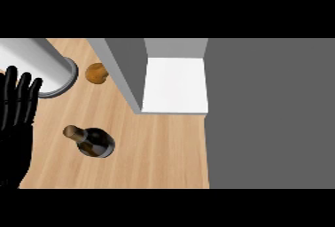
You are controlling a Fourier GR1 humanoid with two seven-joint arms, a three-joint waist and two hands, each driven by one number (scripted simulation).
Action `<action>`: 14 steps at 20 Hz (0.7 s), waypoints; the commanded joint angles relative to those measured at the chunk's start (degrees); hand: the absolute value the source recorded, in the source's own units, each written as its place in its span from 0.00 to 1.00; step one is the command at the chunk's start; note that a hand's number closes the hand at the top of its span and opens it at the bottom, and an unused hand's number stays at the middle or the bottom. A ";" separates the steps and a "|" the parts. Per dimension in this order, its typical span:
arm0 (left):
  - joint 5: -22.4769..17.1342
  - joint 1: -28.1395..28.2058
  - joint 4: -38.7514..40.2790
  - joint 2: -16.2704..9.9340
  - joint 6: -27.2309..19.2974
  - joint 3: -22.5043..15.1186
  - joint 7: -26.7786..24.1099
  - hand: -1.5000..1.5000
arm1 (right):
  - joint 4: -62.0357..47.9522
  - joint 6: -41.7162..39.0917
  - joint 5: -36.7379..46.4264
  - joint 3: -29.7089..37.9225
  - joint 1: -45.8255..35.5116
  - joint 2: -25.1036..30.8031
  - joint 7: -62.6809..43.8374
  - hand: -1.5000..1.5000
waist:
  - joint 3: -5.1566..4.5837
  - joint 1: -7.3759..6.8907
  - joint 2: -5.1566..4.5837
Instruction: Pick up the wine, place it into the cabinet and close the cabinet
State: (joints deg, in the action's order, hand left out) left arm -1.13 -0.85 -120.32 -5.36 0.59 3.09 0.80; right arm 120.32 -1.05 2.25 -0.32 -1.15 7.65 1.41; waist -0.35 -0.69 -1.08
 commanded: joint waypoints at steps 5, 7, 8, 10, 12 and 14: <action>21.83 5.19 -1.36 5.24 -17.41 -15.33 -0.95 0.00 | 6.82 -4.65 -6.42 -1.67 10.49 -1.08 0.40 0.00 | 0.47 1.68 1.42; 7.60 6.96 2.77 5.28 -21.78 -17.74 0.94 0.00 | 4.36 -10.28 -11.64 -5.38 10.72 0.48 -3.12 0.00 | 0.26 1.81 1.16; 8.57 6.02 3.37 5.30 -25.11 -21.27 1.65 0.00 | 4.61 -10.59 -12.77 -5.16 9.23 1.35 -5.67 0.00 | 0.29 1.64 1.09; 8.85 5.25 5.34 5.32 -29.85 -25.83 -0.18 0.00 | 5.92 -11.84 -14.73 -4.75 11.46 1.83 -5.60 0.00 | 0.34 1.55 1.12; 13.13 3.44 5.47 5.34 -38.86 -33.42 1.84 0.00 | 11.87 -13.11 -19.56 -1.59 11.35 5.08 -10.75 0.00 | 0.38 1.92 1.27; 16.23 -2.63 5.22 5.35 -41.01 -33.34 8.64 0.00 | 15.59 -10.27 -14.84 -7.49 13.63 1.89 -12.94 0.00 | 0.37 1.43 1.20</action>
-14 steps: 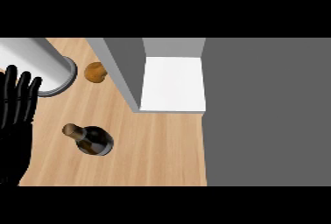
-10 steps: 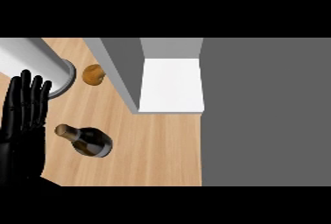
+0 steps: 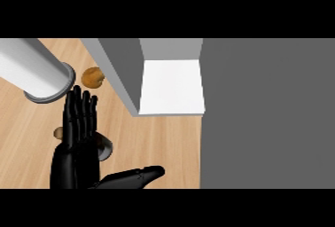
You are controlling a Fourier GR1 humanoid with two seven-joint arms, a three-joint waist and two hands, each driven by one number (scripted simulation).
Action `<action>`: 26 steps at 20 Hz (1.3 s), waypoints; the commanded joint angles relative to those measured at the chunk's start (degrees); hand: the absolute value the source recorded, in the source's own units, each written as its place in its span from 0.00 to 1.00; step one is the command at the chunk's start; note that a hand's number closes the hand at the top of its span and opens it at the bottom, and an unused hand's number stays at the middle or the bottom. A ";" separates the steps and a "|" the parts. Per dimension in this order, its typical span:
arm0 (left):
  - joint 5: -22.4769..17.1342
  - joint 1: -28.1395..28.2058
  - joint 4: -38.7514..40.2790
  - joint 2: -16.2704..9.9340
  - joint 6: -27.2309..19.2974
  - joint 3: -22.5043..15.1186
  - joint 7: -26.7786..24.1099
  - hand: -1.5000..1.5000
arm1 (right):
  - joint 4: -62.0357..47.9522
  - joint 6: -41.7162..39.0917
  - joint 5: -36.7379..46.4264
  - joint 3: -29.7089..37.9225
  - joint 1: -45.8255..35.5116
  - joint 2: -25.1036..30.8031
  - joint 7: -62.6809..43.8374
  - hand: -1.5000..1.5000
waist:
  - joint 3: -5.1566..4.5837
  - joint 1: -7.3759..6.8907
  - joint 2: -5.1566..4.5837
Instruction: Pick up the wine, place it into the cabinet and close the cabinet
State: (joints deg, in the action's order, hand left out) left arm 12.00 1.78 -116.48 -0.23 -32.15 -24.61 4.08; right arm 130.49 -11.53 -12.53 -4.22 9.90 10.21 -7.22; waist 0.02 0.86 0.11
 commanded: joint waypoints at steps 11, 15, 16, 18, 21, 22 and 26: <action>15.18 -10.51 1.48 0.23 -20.82 -17.97 17.53 0.00 | 13.14 4.09 -10.06 4.19 -6.25 2.35 -20.19 0.00 | -0.02 -0.84 0.01; 23.34 -13.73 1.18 0.23 -27.36 -21.37 25.57 0.00 | 10.89 1.93 -9.53 5.77 -5.02 2.32 -17.98 0.00 | 0.02 -0.70 0.06; 22.07 -14.58 -0.19 0.23 -23.52 -17.44 27.07 0.00 | 10.97 4.65 -6.09 3.14 -8.34 0.91 -19.87 0.00 | 0.00 -0.86 0.01; 24.99 -16.16 -0.43 0.23 -25.94 -19.91 31.33 0.00 | 11.46 4.24 -5.83 1.95 -7.40 0.39 -19.97 0.00 | 0.01 -0.74 0.05; 28.16 -13.62 -5.48 0.23 -22.46 -17.30 33.01 0.00 | 13.24 2.65 -8.05 4.76 -4.25 1.17 -18.95 0.00 | 0.03 -0.62 0.09; 29.52 -16.83 -2.44 0.23 -23.33 -16.04 35.92 0.00 | 10.51 5.84 -7.08 3.98 -11.91 1.49 -23.26 0.00 | 0.01 -0.86 0.01; 32.63 -8.40 -9.41 0.23 -19.48 -17.30 34.87 0.00 | 17.71 7.31 -7.10 3.49 -8.22 1.06 -26.60 0.00 | -0.01 -0.80 0.20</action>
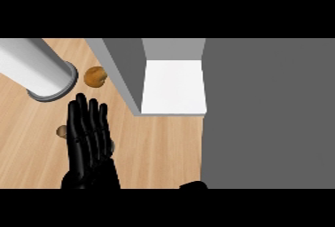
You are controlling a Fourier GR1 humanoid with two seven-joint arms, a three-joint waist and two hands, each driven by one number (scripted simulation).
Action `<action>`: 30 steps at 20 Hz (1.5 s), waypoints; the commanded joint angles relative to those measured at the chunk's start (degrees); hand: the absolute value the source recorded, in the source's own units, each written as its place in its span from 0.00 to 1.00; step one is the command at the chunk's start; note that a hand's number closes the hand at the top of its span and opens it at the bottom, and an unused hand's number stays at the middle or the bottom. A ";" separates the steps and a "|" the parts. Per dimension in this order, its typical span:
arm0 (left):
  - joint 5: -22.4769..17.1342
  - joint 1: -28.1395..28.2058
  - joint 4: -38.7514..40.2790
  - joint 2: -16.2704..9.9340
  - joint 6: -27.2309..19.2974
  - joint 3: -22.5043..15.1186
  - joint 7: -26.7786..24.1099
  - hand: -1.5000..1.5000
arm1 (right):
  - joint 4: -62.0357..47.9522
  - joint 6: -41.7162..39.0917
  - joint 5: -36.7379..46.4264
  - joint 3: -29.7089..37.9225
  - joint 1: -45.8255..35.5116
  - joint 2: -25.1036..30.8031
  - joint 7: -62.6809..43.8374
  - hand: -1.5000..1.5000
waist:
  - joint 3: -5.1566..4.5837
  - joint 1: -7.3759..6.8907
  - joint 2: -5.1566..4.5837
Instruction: Pick up the wine, place it into the cabinet and close the cabinet
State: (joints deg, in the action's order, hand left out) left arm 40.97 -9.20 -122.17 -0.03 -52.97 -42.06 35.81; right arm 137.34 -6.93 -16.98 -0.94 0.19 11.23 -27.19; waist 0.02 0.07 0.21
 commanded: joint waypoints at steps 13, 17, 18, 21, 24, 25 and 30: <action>2.54 10.59 -13.87 -5.16 5.39 7.52 3.52 0.00 | 7.76 -3.01 -2.07 0.86 6.94 -0.67 0.61 0.00 | -0.01 0.24 -0.06; -4.22 13.68 -13.24 -7.63 2.98 8.32 0.35 0.00 | 5.94 -1.00 -2.49 2.53 1.95 -0.66 -1.27 0.00 | -0.06 0.07 -0.12; -3.47 12.28 -15.06 -7.28 5.72 10.23 3.54 0.00 | 10.92 1.48 -5.35 3.46 0.27 0.78 -7.56 0.00 | -0.08 0.24 -0.02; -8.40 12.26 -13.85 -8.05 5.37 12.89 3.04 0.00 | 9.02 -0.41 -1.43 0.21 3.90 -1.76 -2.13 0.00 | -0.07 0.42 -0.07; -13.60 17.92 -11.65 -10.06 0.74 10.78 -5.02 0.00 | 10.15 0.85 -3.77 2.50 1.05 0.12 -6.34 0.00 | -0.17 0.24 -0.02; -12.89 19.57 -13.32 -9.80 0.59 9.82 -5.50 0.00 | 9.92 -0.55 -3.87 2.88 3.21 -0.20 -4.21 0.00 | -0.11 0.20 0.03; -28.31 18.01 -7.87 -12.51 2.78 17.31 -13.46 0.00 | 8.04 -0.62 -3.44 3.23 1.00 0.11 -4.68 0.00 | -0.15 0.28 -0.13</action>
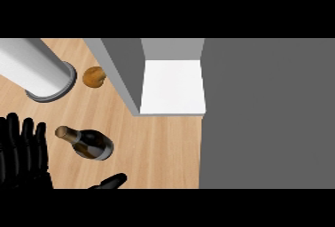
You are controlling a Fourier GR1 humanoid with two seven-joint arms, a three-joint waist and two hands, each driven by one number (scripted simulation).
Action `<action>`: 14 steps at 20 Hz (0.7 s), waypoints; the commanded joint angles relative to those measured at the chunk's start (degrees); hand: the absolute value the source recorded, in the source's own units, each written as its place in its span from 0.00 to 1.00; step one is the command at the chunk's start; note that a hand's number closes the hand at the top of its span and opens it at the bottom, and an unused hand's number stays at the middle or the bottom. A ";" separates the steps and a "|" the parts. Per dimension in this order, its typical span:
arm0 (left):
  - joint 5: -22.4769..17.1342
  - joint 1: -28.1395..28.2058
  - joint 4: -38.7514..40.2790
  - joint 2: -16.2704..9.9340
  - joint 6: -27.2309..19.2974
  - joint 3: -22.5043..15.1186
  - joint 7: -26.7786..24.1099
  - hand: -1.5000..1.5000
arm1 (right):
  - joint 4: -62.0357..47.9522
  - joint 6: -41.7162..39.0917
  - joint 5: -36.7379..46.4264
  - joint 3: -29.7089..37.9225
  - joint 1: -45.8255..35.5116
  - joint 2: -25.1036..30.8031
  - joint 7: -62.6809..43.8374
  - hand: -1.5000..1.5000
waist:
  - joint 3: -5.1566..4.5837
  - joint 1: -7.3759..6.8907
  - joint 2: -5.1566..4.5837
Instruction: Pick up the wine, place it into the cabinet and close the cabinet
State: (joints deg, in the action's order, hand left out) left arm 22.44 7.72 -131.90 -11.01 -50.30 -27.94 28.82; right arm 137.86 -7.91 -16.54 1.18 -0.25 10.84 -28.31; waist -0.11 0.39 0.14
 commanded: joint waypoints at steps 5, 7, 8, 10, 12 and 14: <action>-21.11 4.84 6.37 -1.31 3.70 7.19 -18.21 0.00 | 5.49 0.91 -5.36 3.07 -1.95 1.48 -4.69 0.00 | -0.06 -0.34 -0.06; -20.35 6.30 8.80 1.68 3.42 4.42 -21.00 0.00 | 9.82 1.56 -6.35 1.70 -1.13 1.31 -7.40 0.00 | -0.03 -0.08 0.05; -25.45 8.29 10.54 0.98 5.40 8.36 -25.53 0.00 | 8.97 0.37 -4.06 0.79 3.58 -0.76 -2.94 0.00 | -0.07 0.06 0.10; -27.30 9.42 12.68 1.28 7.65 10.74 -29.37 0.00 | 8.53 1.80 -3.49 0.12 0.05 -0.49 -4.91 0.00 | -0.04 -0.29 0.06; -28.09 10.53 14.28 2.28 8.60 11.64 -32.86 0.00 | 11.96 1.22 -6.09 1.24 1.34 0.77 -6.95 0.00 | -0.03 0.02 0.20; -30.57 9.19 18.59 3.77 10.65 13.54 -35.98 0.00 | 8.41 2.04 -5.44 2.41 -1.56 0.38 -6.28 0.00 | 0.02 -0.22 0.01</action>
State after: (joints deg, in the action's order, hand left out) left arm -3.29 16.30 -118.12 -8.55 -43.00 -18.08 -0.50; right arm 138.09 -7.45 -16.68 1.69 -2.27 11.19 -30.63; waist -0.13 0.31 0.22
